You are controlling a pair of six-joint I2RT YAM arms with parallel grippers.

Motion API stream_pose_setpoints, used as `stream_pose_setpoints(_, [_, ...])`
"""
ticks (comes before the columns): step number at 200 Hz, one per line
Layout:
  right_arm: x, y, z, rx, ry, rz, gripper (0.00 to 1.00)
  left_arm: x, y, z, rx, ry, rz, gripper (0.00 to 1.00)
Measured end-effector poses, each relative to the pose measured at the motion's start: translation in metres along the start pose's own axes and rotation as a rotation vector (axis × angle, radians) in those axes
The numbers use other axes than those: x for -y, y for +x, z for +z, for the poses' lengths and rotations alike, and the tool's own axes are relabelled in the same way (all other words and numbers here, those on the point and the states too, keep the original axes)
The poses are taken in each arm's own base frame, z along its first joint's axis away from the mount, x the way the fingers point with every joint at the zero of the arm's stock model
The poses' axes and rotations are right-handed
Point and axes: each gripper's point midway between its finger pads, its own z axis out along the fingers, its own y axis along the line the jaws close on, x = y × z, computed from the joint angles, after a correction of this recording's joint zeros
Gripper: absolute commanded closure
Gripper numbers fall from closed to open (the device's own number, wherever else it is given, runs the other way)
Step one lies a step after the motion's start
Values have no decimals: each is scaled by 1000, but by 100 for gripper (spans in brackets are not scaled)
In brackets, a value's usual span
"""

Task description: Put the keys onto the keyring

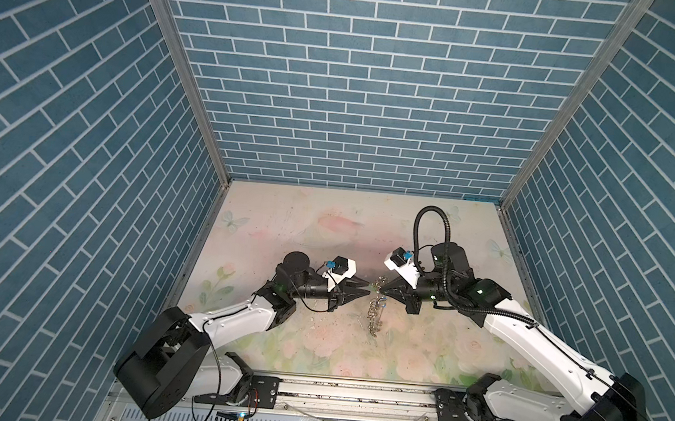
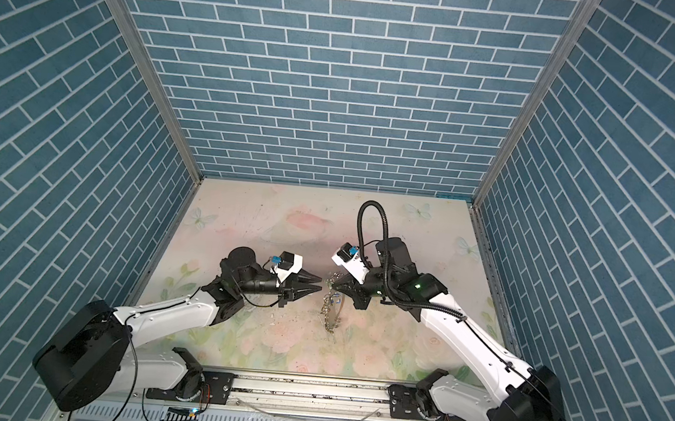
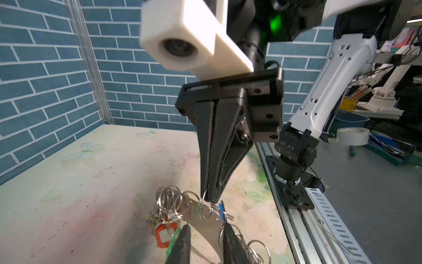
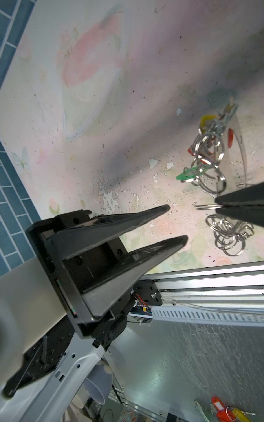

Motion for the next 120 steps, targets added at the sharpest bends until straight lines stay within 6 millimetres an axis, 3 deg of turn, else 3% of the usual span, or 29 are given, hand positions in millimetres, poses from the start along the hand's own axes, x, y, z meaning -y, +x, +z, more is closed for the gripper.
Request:
stream_pose_setpoints(37, [-3, 4, 2, -87, 1, 2, 100, 3, 13, 1, -36, 24, -36, 76])
stream_pose_setpoints(120, [-16, 8, 12, -187, -41, -36, 100, 13, 13, 11, -14, 84, -65, 84])
